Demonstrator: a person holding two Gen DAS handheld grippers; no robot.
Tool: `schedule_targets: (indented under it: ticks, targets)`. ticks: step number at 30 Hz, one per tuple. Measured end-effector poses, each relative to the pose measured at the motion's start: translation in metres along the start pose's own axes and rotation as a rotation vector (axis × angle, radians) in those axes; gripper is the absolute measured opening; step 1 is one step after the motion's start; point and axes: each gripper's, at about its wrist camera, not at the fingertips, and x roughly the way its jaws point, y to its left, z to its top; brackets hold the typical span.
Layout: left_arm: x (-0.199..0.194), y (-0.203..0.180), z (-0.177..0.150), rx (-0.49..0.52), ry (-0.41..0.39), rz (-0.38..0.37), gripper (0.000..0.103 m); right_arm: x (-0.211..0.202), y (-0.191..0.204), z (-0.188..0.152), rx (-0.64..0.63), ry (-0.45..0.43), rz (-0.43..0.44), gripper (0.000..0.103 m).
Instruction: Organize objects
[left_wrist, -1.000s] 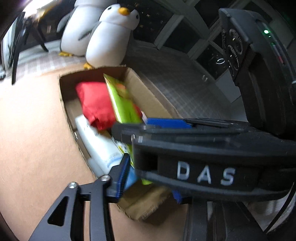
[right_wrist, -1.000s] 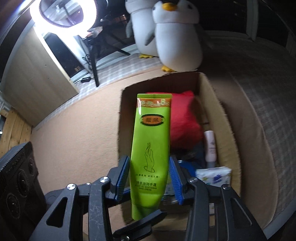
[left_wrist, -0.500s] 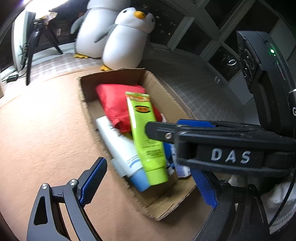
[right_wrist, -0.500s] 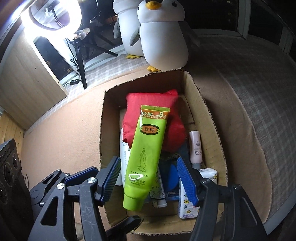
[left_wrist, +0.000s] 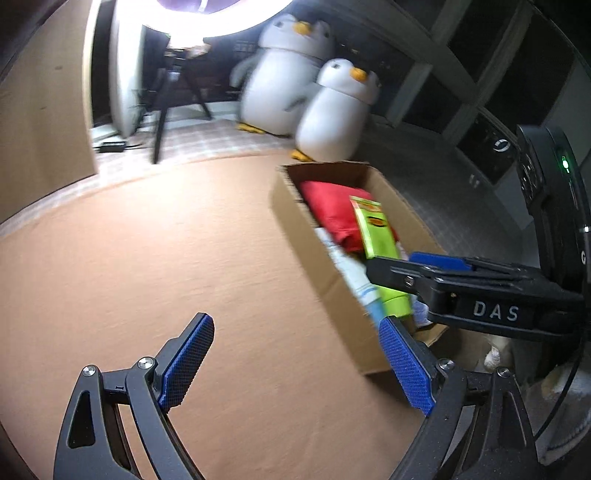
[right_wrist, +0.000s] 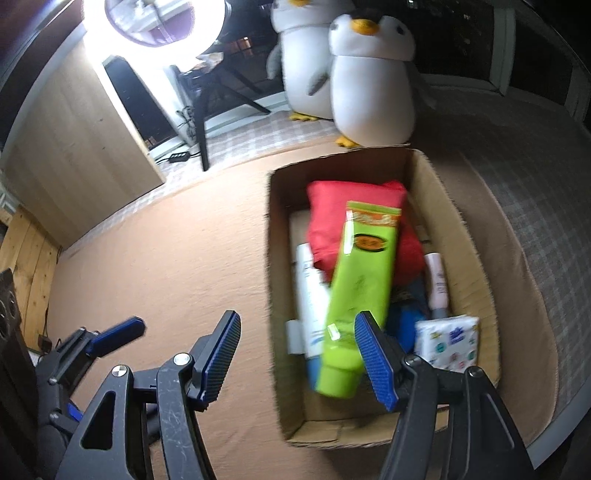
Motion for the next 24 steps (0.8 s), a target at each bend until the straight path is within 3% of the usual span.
schedule_targets:
  ticks: [16,24]
  targets:
    - [-0.090,0.099,-0.063,-0.113,-0.051,0.197,0.093,-0.004,0.102,-0.055,-0.142,-0.022,0.041,0.062]
    - [-0.129,0.130,-0.092,-0.168,-0.085,0.295,0.094,-0.007,0.144,-0.087,-0.227,-0.037,0.031,0.063]
